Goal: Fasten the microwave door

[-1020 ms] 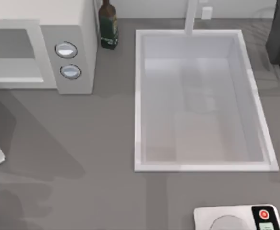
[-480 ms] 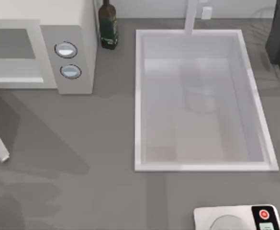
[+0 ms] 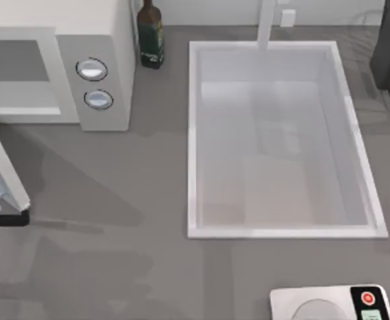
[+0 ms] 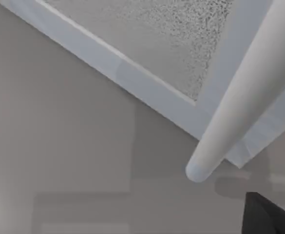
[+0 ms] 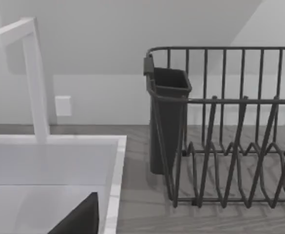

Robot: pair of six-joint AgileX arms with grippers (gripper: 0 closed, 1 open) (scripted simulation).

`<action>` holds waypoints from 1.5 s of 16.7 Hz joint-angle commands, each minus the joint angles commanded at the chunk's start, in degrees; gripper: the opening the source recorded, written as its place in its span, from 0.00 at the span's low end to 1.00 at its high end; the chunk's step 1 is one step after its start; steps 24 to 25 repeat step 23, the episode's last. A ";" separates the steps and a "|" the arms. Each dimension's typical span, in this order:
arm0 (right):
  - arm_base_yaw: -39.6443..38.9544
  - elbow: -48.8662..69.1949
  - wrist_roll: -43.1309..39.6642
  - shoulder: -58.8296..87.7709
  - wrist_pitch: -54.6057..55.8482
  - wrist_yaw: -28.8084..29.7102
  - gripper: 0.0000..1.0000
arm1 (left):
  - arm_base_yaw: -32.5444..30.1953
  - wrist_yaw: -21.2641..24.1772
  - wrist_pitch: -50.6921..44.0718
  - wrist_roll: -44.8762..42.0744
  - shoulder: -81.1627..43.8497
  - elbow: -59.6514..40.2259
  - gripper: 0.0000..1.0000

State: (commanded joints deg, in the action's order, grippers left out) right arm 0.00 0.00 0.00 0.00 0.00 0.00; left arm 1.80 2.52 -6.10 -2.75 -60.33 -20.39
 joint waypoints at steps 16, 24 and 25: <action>0.00 0.00 0.00 0.00 0.00 0.00 1.00 | -5.59 -4.40 7.13 4.75 -15.19 -8.47 0.00; 0.00 0.00 0.00 0.00 0.00 0.00 1.00 | -5.10 -3.96 13.20 4.22 -27.87 -15.83 0.00; 0.00 0.00 0.00 0.00 0.00 0.00 1.00 | -5.10 -3.96 13.20 4.22 -27.87 -15.83 0.00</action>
